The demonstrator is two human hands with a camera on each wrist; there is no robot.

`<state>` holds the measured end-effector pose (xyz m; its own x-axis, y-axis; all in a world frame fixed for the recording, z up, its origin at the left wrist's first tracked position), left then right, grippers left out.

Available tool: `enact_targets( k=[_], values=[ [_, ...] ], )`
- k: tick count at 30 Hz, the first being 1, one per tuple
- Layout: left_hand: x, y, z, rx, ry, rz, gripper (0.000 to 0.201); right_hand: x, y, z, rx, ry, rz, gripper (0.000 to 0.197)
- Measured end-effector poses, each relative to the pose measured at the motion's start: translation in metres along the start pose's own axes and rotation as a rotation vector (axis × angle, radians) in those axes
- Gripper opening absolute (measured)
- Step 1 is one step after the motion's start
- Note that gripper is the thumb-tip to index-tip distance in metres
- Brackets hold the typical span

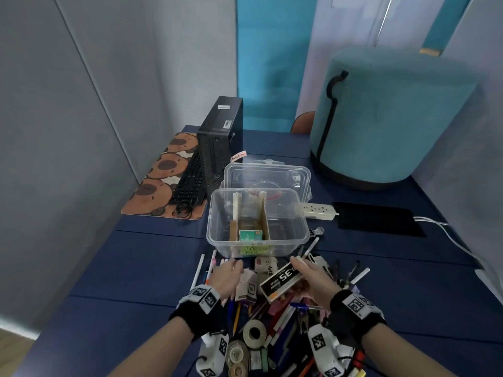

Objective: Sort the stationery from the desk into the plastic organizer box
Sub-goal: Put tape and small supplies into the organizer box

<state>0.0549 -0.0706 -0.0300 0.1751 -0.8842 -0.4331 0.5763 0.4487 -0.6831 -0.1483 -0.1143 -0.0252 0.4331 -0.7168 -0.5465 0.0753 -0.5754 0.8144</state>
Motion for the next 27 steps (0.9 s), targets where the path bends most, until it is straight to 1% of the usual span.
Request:
enact_targets(
  k=[1,2,4,5,7,10,13,18,20,22,24,25,27],
  values=[
    [0.006,0.006,0.001,0.101,-0.053,0.04,0.034,-0.001,-0.001,0.004,0.005,-0.005,-0.002,0.025],
    [0.01,0.009,-0.003,0.179,-0.047,0.075,0.042,-0.002,-0.001,0.006,0.014,-0.009,-0.002,0.025],
    [0.009,0.008,-0.019,0.32,0.046,0.12,0.066,-0.003,0.0,0.009,0.059,-0.023,-0.01,0.026],
    [0.007,0.006,-0.024,0.379,0.078,0.118,0.073,-0.002,0.001,0.01,0.085,-0.032,-0.01,0.025],
    [0.007,0.002,-0.03,0.466,0.102,0.111,0.078,-0.001,0.003,0.01,0.104,-0.034,-0.008,0.024],
    [0.009,0.005,-0.035,0.524,0.102,0.172,0.077,0.003,0.003,0.008,0.103,-0.029,-0.009,0.025],
    [0.01,0.007,-0.038,0.466,0.117,0.188,0.072,0.005,0.005,0.005,0.093,-0.03,-0.02,0.029],
    [0.01,0.004,-0.037,0.407,0.074,0.111,0.061,0.006,0.012,0.002,0.107,-0.038,-0.024,0.033],
    [0.01,0.005,-0.035,0.356,0.057,0.1,0.064,0.006,0.015,0.002,0.121,-0.046,-0.022,0.034],
    [0.011,0.01,-0.033,0.238,0.075,0.114,0.07,0.003,0.017,0.003,0.144,-0.047,-0.024,0.035],
    [0.012,0.015,-0.031,0.06,0.112,0.139,0.072,0.002,0.019,0.006,0.155,-0.065,-0.025,0.035],
    [0.012,0.017,-0.028,-0.014,0.127,0.148,0.069,0.003,0.019,0.009,0.169,-0.074,-0.026,0.034],
    [0.006,0.016,-0.025,-0.154,0.207,0.178,0.06,0.003,0.017,0.014,0.208,-0.089,-0.031,0.033]
  ],
)
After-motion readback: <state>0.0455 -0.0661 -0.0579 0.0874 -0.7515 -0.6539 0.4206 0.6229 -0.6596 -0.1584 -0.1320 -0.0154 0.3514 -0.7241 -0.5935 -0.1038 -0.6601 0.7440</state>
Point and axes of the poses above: each hand's wrist, its own x-axis towards the middle knuckle, its own z-axis out of the back of the hand, y = z × x, the point moved 8 cm from there along x, towards the middle knuckle, and after that the axes turned 4 degrees about y, right-handed, at the moved point
